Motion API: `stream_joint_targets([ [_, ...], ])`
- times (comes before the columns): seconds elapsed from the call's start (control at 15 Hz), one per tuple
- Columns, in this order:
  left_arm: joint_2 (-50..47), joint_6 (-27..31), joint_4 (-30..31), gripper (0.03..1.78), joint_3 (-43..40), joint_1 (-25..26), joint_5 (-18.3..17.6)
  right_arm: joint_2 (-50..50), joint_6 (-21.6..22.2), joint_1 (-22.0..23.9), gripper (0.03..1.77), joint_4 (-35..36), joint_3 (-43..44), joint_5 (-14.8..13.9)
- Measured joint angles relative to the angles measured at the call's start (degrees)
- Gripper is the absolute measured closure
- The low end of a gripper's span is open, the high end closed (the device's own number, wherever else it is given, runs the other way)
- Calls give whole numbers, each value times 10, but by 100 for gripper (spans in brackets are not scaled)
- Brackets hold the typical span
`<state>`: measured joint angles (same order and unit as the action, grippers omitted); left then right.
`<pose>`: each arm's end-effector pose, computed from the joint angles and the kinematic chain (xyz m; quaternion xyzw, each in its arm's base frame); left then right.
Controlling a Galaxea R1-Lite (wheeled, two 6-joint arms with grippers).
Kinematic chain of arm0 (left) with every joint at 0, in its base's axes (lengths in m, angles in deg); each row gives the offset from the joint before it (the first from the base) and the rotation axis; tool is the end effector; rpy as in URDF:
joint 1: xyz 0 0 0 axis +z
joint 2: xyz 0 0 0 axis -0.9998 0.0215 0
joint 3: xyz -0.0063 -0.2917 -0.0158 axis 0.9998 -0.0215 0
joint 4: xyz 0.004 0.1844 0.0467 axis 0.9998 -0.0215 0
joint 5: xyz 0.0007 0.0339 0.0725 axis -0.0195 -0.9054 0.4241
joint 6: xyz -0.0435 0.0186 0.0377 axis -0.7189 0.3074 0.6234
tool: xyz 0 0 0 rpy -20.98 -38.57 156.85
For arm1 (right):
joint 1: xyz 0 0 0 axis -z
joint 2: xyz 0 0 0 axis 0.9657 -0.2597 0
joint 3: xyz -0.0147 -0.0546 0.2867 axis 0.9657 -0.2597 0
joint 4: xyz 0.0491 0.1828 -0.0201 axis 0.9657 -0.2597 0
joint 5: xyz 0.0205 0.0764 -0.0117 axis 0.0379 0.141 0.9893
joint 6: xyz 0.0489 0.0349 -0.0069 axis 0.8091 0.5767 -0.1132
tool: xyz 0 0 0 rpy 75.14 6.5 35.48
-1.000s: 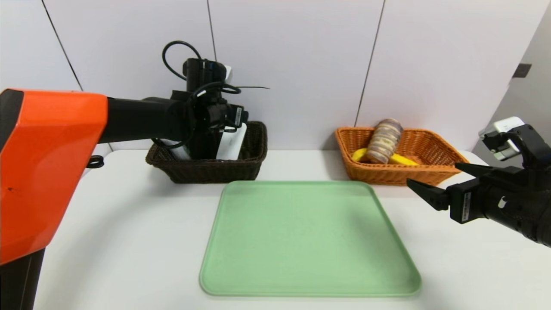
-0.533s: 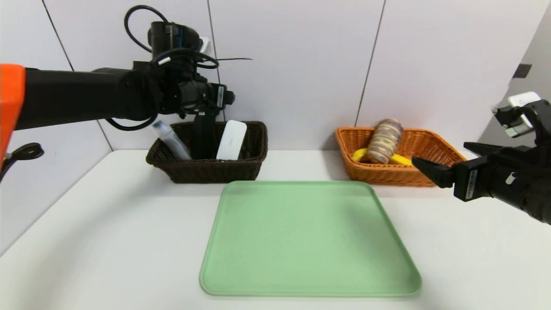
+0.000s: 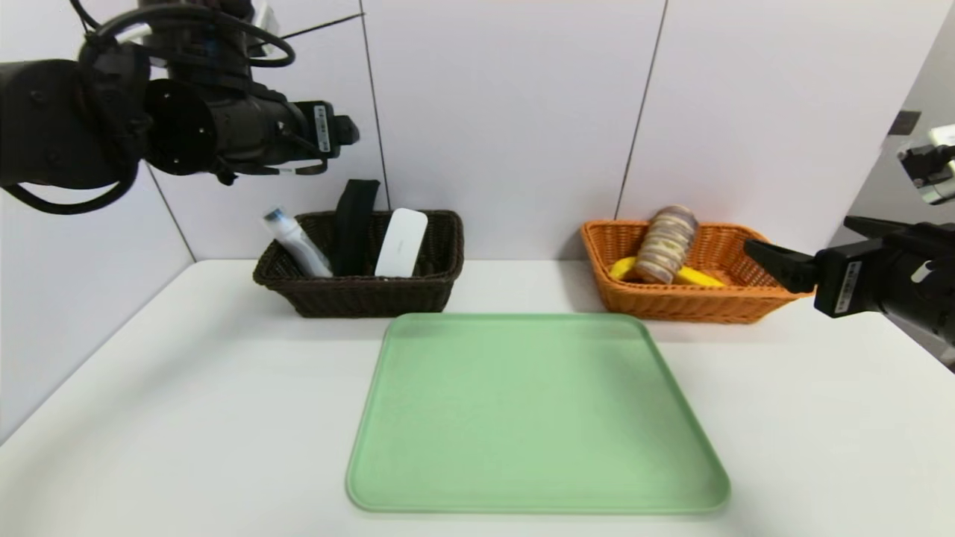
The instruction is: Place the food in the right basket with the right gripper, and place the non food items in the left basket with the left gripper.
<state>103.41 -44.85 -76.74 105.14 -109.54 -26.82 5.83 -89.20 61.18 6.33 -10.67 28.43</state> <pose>0.3533 -0.1122 0.3157 -0.0450 0.0830 -0.0032 0.9955 0.2356 0.0463 0.2266 -0.0887 0.0567 0.0308 0.9940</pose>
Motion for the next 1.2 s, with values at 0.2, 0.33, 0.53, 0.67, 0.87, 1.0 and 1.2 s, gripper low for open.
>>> stream_joint_targets([
  [0.2,-57,-6,-5,12,-35,28,5,15,-19,38,9,5,-3,2],
  [0.33,-102,-6,-6,12,-69,59,11,30,-43,64,9,6,-12,5],
  [0.53,-185,-4,-5,12,-153,111,10,66,-63,90,9,7,-48,8],
  [0.67,-247,-3,-5,12,-224,149,1,98,-65,104,9,7,-90,11],
  [0.87,-344,-2,-5,12,-325,204,-25,158,-64,117,9,6,-156,15],
  [1.0,-410,-1,-6,12,-393,236,-43,194,-63,128,9,7,-189,21],
  [1.2,-510,-1,-12,12,-491,261,-84,247,-63,140,9,5,-247,48],
])
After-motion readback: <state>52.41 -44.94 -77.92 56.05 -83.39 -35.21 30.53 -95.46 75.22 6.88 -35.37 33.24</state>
